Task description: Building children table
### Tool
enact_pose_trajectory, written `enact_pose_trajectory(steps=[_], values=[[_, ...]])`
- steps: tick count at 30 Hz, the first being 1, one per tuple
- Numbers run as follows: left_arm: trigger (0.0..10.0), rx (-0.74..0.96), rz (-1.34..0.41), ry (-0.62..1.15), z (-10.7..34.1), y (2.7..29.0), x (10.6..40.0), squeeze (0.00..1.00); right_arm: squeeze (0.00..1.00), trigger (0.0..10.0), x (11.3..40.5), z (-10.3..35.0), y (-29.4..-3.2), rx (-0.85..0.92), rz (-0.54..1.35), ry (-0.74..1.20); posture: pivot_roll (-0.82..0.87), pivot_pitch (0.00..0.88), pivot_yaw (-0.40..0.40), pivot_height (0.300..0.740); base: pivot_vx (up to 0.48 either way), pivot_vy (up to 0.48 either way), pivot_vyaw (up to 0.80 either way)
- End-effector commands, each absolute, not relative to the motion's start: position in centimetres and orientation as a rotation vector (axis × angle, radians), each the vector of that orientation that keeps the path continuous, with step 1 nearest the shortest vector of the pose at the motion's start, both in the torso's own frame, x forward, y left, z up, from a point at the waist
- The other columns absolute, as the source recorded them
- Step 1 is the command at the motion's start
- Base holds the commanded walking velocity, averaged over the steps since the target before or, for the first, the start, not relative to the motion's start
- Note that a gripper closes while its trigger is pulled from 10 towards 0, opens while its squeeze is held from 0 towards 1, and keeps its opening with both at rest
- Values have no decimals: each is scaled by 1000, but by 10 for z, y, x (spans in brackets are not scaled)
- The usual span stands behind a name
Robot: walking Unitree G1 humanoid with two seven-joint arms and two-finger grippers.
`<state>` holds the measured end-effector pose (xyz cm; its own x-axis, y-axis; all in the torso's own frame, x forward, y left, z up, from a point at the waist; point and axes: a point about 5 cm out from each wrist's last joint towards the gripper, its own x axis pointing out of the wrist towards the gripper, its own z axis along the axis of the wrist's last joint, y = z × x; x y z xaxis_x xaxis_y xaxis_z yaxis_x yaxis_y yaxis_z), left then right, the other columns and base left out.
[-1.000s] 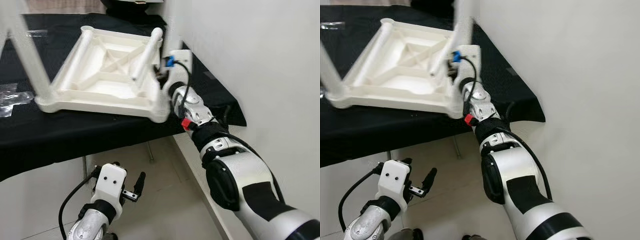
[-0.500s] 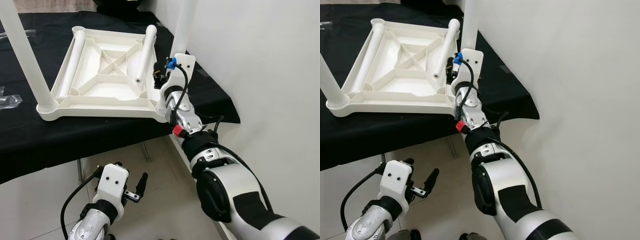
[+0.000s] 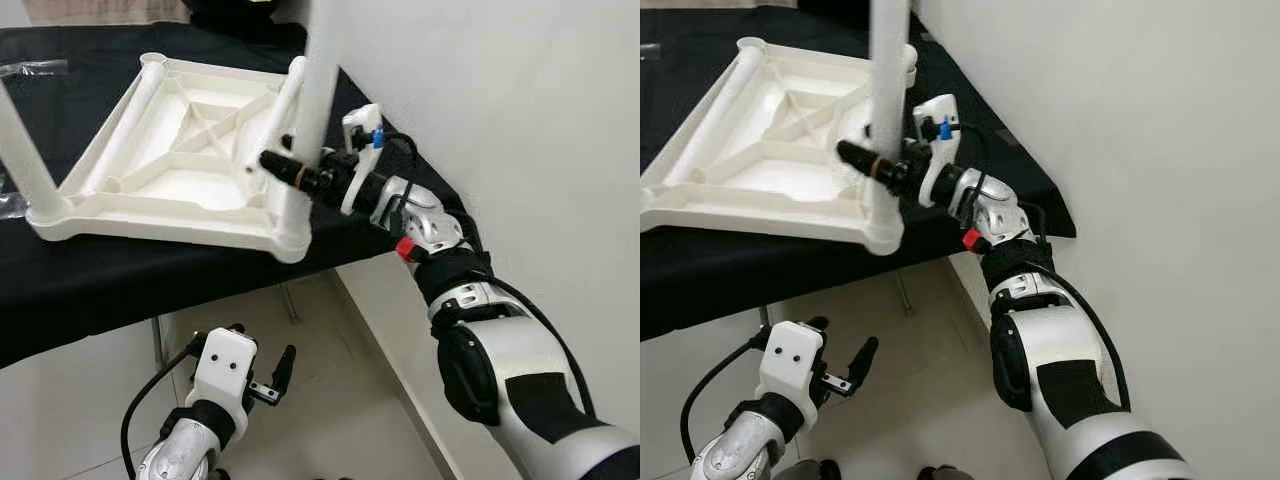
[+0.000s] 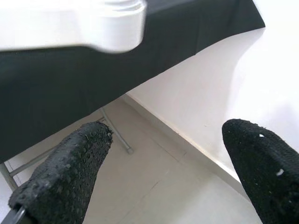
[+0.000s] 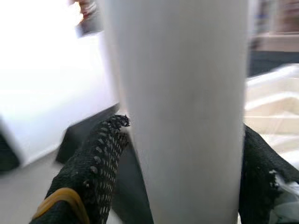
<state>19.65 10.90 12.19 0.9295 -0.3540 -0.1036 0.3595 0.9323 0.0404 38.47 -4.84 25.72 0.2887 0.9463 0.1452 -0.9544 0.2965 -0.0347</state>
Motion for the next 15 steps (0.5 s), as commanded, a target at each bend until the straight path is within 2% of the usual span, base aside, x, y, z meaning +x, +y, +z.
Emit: enact_pose_trajectory(steps=[1,4,5,6,7,9,10,11,13,15], values=[[10000,52,-372,122,117,108,194,0,0,10000,380,248,-32,-29,1348,-98,154,105,-166,740,0,0,0],[10000,51,-368,123,117,108,194,0,0,10000,380,248,-23,-63,1320,-96,154,110,-168,740,0,0,0],[10000,50,-367,122,117,108,193,0,0,6863,381,248,-16,-75,1274,-101,157,111,-173,740,0,0,0],[10000,50,-367,122,117,108,193,0,0,6863,381,248,-16,-75,1274,-101,157,111,-173,740,0,0,0],[10000,50,-366,125,117,108,193,0,0,0,383,249,-10,-61,1211,-97,157,113,-172,740,0,0,0],[10000,49,-366,123,117,108,193,0,0,0,385,250,-7,-56,1148,-93,157,114,-173,740,0,0,0],[10000,47,-366,123,117,107,193,0,0,0,392,253,-9,5,981,-101,159,116,-174,740,0,0,0],[10000,45,-366,122,117,107,193,0,0,0,395,254,-11,31,924,-105,159,116,-174,740,0,0,0],[10000,44,-366,121,117,107,193,0,0,0,396,255,-12,48,898,-106,159,116,-174,740,0,0,0],[10000,46,-369,121,117,107,193,0,0,0,405,254,-25,106,702,-92,150,119,-173,740,0,0,0]])
